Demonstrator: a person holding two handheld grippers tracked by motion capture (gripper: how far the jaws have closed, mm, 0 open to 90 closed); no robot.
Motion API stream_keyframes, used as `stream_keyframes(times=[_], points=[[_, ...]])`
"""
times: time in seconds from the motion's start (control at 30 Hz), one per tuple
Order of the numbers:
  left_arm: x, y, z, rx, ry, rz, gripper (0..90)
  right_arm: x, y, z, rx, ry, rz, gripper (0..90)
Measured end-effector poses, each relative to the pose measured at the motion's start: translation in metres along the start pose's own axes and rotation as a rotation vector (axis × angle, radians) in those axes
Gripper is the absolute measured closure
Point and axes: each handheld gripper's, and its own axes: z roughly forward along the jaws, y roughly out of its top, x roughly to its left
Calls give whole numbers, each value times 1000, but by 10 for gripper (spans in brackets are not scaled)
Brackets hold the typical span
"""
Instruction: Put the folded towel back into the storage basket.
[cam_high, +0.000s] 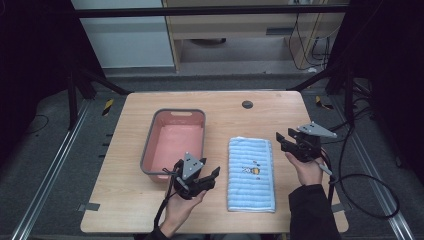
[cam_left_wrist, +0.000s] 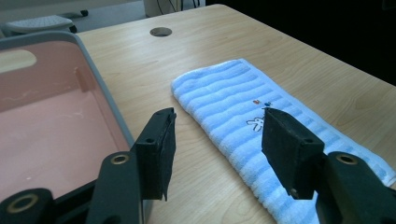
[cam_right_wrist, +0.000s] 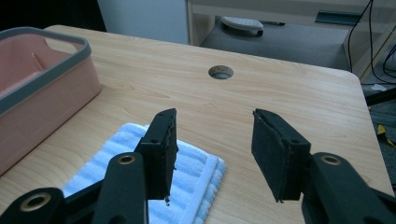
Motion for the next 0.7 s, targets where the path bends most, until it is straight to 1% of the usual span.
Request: stream_keyframes(times=[0.1,0.13,0.23,0.33,0.5,0.53,0.6,0.67,0.7], points=[[-7,-2,5,6,-10,10,450,0,-1,4,8,-3,-1,505],[-10,-3,7,8,-16,6,451,0,-1,5,9,-4,-1,505],[-15,-6,11,14,-23,9,457,0,-4,9,15,-2,0,505],[-21,-9,15,25,-20,26,460,-1,-5,12,20,0,3,505],[-26,-16,20,40,-26,34,473,-2,-11,18,36,5,4,505],[-27,-17,21,44,-28,35,476,-2,-12,21,38,13,17,496],[-29,-21,24,54,-32,36,477,-2,-14,22,38,14,18,487],[-30,-24,28,64,-34,37,479,-2,-16,26,51,16,21,473],[-31,-26,29,71,-36,35,481,-2,-17,28,57,16,14,471]])
